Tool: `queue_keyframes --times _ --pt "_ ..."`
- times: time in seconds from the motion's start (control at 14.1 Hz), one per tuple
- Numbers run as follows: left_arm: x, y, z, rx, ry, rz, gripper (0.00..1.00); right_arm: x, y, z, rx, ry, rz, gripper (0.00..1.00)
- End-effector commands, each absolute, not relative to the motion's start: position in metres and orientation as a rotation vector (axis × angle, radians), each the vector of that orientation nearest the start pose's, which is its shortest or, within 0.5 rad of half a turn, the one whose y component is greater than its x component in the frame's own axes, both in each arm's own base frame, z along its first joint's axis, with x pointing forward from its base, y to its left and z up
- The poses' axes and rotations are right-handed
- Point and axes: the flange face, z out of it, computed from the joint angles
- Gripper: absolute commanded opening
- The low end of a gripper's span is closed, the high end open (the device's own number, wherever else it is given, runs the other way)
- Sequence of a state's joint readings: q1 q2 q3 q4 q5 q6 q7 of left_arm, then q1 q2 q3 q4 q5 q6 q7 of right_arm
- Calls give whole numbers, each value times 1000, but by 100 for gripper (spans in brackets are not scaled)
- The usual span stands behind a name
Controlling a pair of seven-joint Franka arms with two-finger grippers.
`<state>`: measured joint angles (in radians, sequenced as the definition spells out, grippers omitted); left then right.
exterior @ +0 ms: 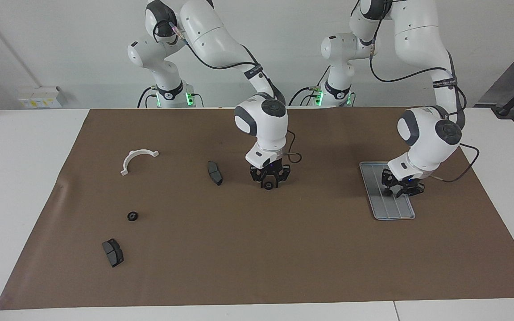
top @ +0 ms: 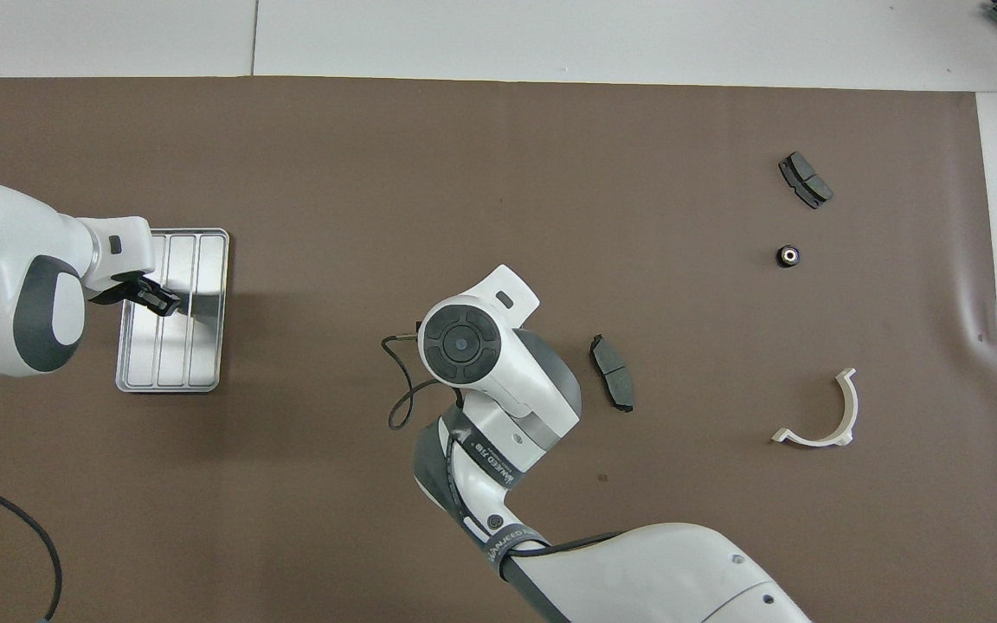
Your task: Place bearing gear from tray to pile
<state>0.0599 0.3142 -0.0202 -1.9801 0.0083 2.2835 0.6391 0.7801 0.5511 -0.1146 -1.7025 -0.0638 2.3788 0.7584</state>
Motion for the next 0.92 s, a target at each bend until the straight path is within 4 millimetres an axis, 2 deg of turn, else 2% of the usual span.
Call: queue_keyframes --times 0.0,0.28,0.43,0.5,0.71,0.85 --pt "594 25 312 -2977 962 7 43 534 431 288 -3123 49 -285 2" --pt "591 20 311 -2978 970 20 44 539 428 296 -3136 57 -272 0" --pt "590 18 309 -2977 975 25 43 546 418 311 -3152 87 -257 0" --pt "589 19 308 -2979 973 27 42 551 404 333 -3151 115 -257 0" --pt "589 20 309 -2979 970 25 37 576 319 396 -3180 118 -210 0" --pt "589 21 309 -2980 968 25 34 593 253 416 -3203 69 -151 0"
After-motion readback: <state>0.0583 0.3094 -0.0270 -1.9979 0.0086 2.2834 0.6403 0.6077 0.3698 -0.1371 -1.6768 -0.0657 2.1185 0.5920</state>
